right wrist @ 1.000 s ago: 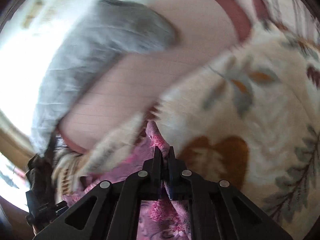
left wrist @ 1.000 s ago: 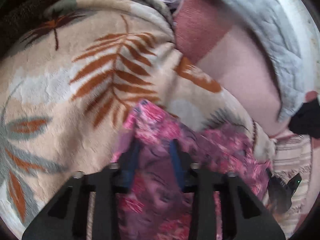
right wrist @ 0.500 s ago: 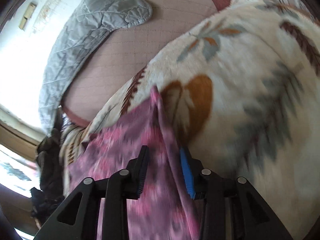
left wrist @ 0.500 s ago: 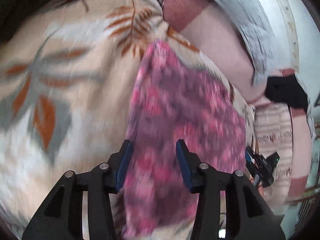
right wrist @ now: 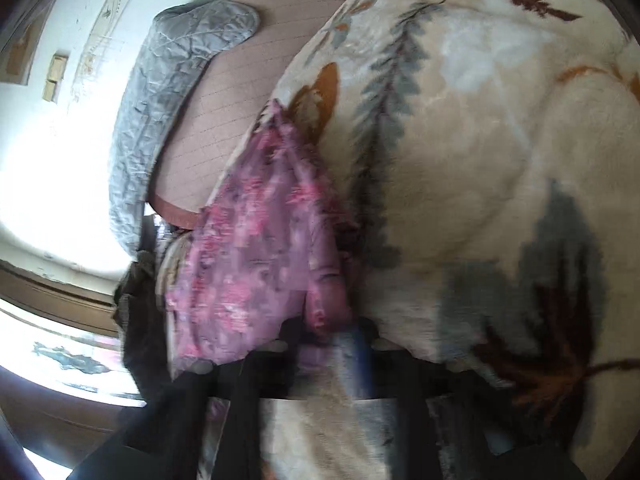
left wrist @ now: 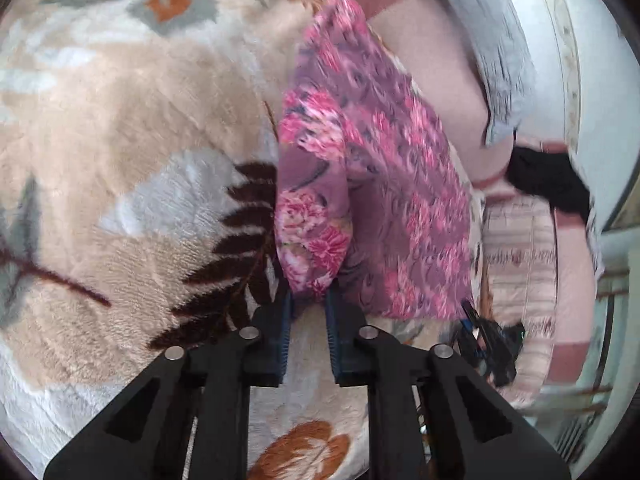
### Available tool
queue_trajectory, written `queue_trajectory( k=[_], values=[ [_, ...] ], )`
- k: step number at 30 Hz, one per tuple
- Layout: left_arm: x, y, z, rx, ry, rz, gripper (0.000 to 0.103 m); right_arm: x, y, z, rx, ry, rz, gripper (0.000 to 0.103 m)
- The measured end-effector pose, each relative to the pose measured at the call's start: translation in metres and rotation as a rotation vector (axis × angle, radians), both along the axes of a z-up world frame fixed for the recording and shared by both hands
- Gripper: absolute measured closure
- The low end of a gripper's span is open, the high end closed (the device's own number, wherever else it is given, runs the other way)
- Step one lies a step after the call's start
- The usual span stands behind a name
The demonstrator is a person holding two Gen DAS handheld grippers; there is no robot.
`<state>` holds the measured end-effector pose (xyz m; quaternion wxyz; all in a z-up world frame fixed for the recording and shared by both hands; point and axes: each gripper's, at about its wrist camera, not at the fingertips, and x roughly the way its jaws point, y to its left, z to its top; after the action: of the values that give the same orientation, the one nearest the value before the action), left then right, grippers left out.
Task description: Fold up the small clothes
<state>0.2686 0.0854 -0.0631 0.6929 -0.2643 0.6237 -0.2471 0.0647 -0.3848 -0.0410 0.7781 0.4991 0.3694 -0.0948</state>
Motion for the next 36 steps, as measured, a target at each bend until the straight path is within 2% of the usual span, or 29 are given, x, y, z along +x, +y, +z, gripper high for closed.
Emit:
queue_trajectory(
  k=[1, 3, 5, 6, 8, 9, 10, 12, 14, 17, 19, 22, 25, 28, 31, 36],
  values=[
    [0.0, 0.001, 0.007, 0.027, -0.032, 0.013, 0.095, -0.004, -0.001, 0.016, -0.032, -0.05, -0.023, 0.094],
    [-0.004, 0.007, 0.018, 0.077, -0.083, 0.023, 0.095, -0.005, 0.0, 0.031, -0.115, -0.044, -0.036, 0.094],
    [-0.005, 0.013, 0.016, 0.107, -0.067, 0.03, 0.095, -0.001, -0.001, 0.026, -0.147, 0.041, -0.019, 0.094],
    [-0.008, 0.016, 0.012, 0.132, -0.03, 0.035, 0.099, 0.004, 0.003, 0.016, -0.189, 0.147, 0.007, 0.094],
    [-0.014, 0.025, 0.007, 0.151, -0.002, 0.056, 0.101, 0.01, 0.011, 0.0, -0.222, 0.311, 0.043, 0.091],
    [-0.019, 0.032, 0.007, 0.131, 0.007, 0.064, 0.101, 0.006, 0.016, 0.001, -0.226, 0.327, 0.041, 0.09],
    [-0.026, 0.041, 0.011, 0.082, 0.013, 0.074, 0.101, -0.004, 0.019, 0.01, -0.24, 0.299, 0.003, 0.084],
    [-0.038, 0.053, 0.021, 0.041, -0.004, 0.089, 0.1, -0.023, 0.022, 0.028, -0.246, 0.275, -0.047, 0.084],
    [-0.045, 0.059, 0.031, 0.03, -0.032, 0.082, 0.099, -0.041, 0.021, 0.048, -0.228, 0.256, -0.048, 0.084],
    [-0.06, 0.068, 0.046, -0.01, -0.076, 0.059, 0.082, -0.078, 0.019, 0.083, -0.251, 0.227, -0.077, 0.084],
    [-0.07, 0.072, 0.052, -0.013, -0.11, 0.045, 0.067, -0.1, 0.018, 0.104, -0.27, 0.214, -0.088, 0.083],
    [-0.083, 0.078, 0.056, 0.007, -0.141, 0.029, 0.063, -0.118, 0.02, 0.129, -0.319, 0.224, -0.094, 0.08],
    [-0.091, 0.088, 0.054, 0.006, -0.136, 0.02, 0.059, -0.121, 0.029, 0.148, -0.352, 0.223, -0.087, 0.078],
    [-0.096, 0.094, 0.053, 0.02, -0.134, 0.011, 0.059, -0.116, 0.04, 0.154, -0.367, 0.212, -0.079, 0.072],
    [-0.097, 0.093, 0.051, 0.04, -0.11, 0.016, 0.059, -0.105, 0.051, 0.149, -0.363, 0.202, -0.052, 0.071],
    [-0.095, 0.07, 0.046, 0.053, -0.037, 0.002, 0.058, -0.093, 0.054, 0.119, -0.264, 0.131, -0.032, 0.061]
  ],
)
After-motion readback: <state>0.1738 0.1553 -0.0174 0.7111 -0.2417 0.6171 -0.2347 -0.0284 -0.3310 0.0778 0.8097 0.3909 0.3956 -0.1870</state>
